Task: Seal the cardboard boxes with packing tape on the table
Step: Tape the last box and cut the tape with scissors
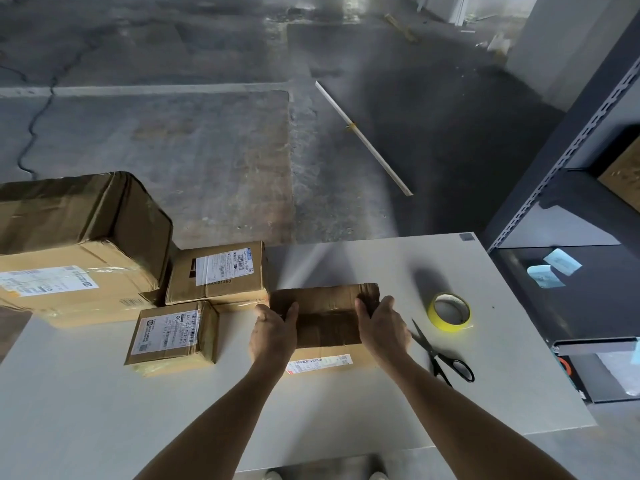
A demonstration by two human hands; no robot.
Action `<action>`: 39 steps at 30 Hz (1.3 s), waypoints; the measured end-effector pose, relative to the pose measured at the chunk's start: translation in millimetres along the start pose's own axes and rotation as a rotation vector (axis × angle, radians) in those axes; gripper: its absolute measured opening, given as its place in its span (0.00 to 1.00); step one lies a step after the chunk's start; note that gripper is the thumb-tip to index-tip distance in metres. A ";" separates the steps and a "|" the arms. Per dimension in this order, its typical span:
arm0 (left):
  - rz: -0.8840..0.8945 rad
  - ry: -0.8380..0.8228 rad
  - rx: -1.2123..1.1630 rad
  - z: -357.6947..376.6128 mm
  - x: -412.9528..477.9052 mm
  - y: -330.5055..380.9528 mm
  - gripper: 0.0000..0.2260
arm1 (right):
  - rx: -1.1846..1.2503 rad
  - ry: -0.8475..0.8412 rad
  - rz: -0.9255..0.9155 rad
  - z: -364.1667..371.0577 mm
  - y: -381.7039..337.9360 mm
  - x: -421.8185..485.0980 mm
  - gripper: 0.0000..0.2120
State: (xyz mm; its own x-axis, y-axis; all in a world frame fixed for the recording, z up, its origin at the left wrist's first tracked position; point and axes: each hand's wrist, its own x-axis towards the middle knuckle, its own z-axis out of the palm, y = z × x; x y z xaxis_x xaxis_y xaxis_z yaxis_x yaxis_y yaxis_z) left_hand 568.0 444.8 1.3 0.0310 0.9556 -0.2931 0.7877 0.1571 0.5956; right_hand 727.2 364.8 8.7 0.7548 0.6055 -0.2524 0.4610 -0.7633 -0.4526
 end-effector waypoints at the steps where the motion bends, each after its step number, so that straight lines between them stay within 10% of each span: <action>1: 0.009 0.011 0.005 0.1 0.4 -1.0 0.22 | 0.003 0.002 0.001 0.2 0.2 1.1 0.19; 10: 0.089 -0.019 -0.076 -11.0 -1.6 -6.6 0.16 | 0.111 -0.019 0.036 -0.4 11.8 7.2 0.19; 20: 0.042 -0.443 -0.422 -10.0 -10.3 -49.1 0.36 | 0.702 -0.204 0.305 19.8 44.7 2.1 0.36; 29: 0.216 -0.541 -0.475 -33.8 -20.4 -19.5 0.21 | 0.760 -0.162 0.141 -26.7 20.7 -6.1 0.34; 39: 0.330 -0.212 -0.274 -56.1 -0.8 -20.1 0.21 | 0.723 -0.173 -0.039 -32.2 -9.5 -4.6 0.34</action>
State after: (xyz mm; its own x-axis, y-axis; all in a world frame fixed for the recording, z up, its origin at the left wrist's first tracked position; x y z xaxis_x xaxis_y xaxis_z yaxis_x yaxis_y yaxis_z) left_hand 517.6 454.9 31.6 0.3993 0.8980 -0.1847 0.5243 -0.0584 0.8495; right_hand 734.3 362.0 41.8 0.6326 0.7012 -0.3288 0.0185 -0.4381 -0.8987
